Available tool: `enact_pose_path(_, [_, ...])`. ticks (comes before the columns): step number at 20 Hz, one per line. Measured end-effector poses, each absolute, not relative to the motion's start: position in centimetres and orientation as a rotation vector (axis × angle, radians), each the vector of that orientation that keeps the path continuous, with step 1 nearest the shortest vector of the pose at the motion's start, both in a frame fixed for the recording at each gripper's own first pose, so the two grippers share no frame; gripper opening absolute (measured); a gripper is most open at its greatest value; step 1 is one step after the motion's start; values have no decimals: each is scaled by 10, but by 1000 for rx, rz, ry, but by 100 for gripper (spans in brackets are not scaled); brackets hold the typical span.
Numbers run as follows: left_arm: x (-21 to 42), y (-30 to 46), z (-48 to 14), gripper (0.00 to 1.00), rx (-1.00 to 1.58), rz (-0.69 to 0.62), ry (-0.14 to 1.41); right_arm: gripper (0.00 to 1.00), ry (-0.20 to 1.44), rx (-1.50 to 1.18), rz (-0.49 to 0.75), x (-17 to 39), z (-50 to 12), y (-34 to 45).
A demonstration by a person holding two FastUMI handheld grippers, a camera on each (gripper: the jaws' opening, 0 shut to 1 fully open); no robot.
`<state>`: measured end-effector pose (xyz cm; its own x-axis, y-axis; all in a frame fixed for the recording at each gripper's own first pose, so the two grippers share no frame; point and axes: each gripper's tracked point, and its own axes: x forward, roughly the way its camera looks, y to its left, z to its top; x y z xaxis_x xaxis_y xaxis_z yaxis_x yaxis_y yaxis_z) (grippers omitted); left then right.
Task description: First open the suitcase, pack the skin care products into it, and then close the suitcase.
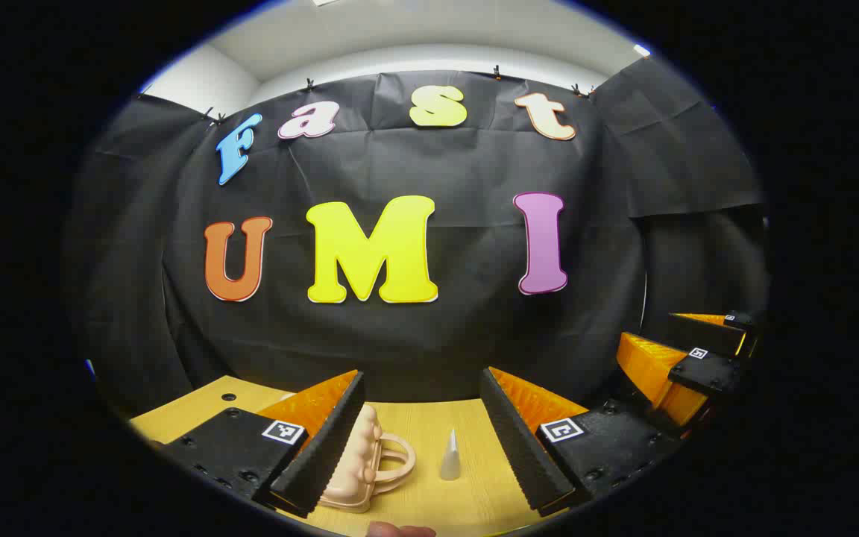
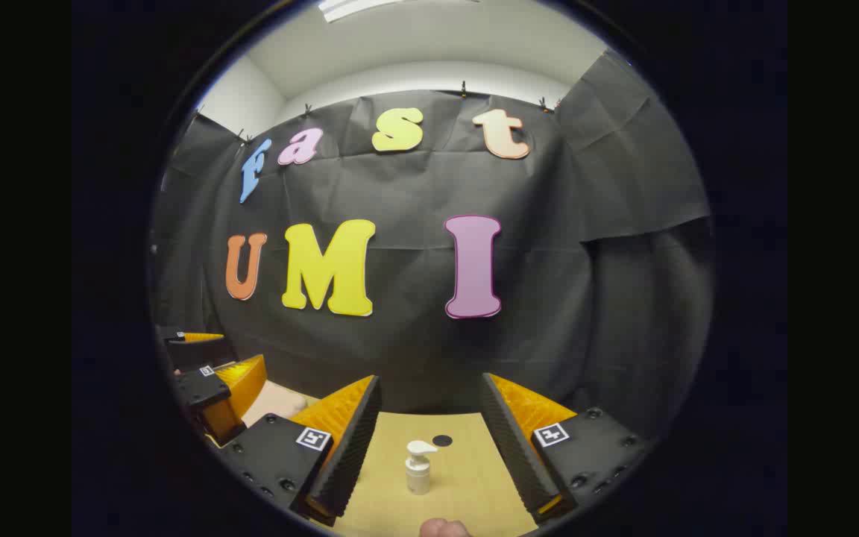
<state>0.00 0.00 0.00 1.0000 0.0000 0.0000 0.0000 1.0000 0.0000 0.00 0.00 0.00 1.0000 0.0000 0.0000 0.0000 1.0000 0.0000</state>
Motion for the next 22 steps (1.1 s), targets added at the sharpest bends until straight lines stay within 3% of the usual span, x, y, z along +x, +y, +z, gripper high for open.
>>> enact_pose_path(22, [13, 16, -29, 99, 3, 9, 55, 80, 53, 4, 4, 16, -22, 13])
